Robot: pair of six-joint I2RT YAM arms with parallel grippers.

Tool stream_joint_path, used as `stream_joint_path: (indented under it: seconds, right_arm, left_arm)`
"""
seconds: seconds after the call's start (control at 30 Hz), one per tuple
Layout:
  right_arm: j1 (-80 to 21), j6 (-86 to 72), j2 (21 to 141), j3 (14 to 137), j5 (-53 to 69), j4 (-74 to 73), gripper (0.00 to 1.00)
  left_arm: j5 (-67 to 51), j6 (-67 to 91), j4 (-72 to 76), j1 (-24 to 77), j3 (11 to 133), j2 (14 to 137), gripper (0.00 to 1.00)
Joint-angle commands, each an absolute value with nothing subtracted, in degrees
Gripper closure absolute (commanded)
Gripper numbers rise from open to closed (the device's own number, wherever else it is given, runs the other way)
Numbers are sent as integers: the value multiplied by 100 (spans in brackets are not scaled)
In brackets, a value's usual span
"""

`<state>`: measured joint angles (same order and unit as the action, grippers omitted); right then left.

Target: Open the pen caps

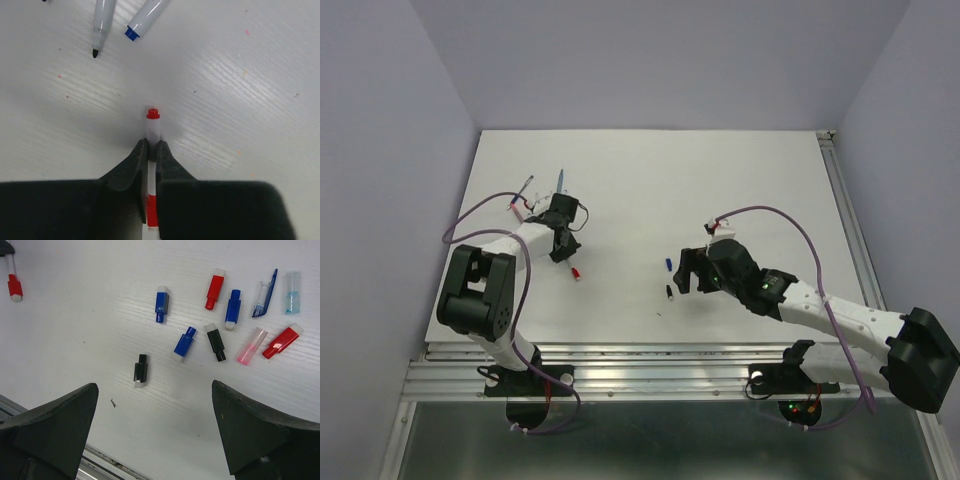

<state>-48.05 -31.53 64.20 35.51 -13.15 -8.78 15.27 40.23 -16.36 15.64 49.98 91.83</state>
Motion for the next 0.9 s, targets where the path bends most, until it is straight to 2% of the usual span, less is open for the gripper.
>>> stream_joint_path:
  seconds: [0.0, 0.23, 0.47, 0.63, 0.87]
  right_arm:
    - [-4799, -3173, 6354, 3454, -1485, -650, 0]
    - [-4799, -3191, 6319, 3515, -1319, -580, 0]
    - [-4799, -3208, 6337, 3507, -537, 156, 0]
    - [-4808, -3374, 6880, 3717, 605, 938, 0]
    - [-4816, -3788, 7857, 4297, 1801, 1757, 0]
  left_arm:
    - [1407, 3964, -1538, 1608, 4992, 9404, 100]
    - [1248, 3999, -1231, 1819, 4834, 8834, 100]
    - [879, 4596, -352, 2522, 4290, 7525, 100]
    - [1142, 5324, -53, 3233, 4123, 6716, 100]
    - [1581, 6020, 132, 3726, 3859, 6109, 100]
